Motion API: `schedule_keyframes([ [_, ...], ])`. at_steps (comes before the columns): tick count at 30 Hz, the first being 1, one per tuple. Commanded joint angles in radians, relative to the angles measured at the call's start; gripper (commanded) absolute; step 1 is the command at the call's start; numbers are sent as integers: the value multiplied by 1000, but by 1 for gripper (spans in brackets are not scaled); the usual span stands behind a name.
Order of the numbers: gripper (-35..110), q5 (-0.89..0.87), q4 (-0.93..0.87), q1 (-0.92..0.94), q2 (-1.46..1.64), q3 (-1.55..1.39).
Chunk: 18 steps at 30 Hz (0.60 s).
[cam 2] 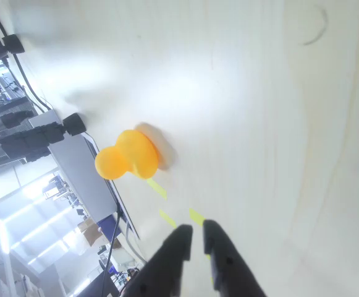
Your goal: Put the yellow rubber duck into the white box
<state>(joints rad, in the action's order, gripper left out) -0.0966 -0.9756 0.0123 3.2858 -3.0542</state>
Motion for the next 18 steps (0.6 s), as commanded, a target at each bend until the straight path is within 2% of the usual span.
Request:
schedule_keyframes([
  [1, 0, -14, -18, -3, 49, -14],
  [16, 0, -14, -17, -3, 49, -14],
  [18, 0, -8, 35, 3, -11, -3],
])
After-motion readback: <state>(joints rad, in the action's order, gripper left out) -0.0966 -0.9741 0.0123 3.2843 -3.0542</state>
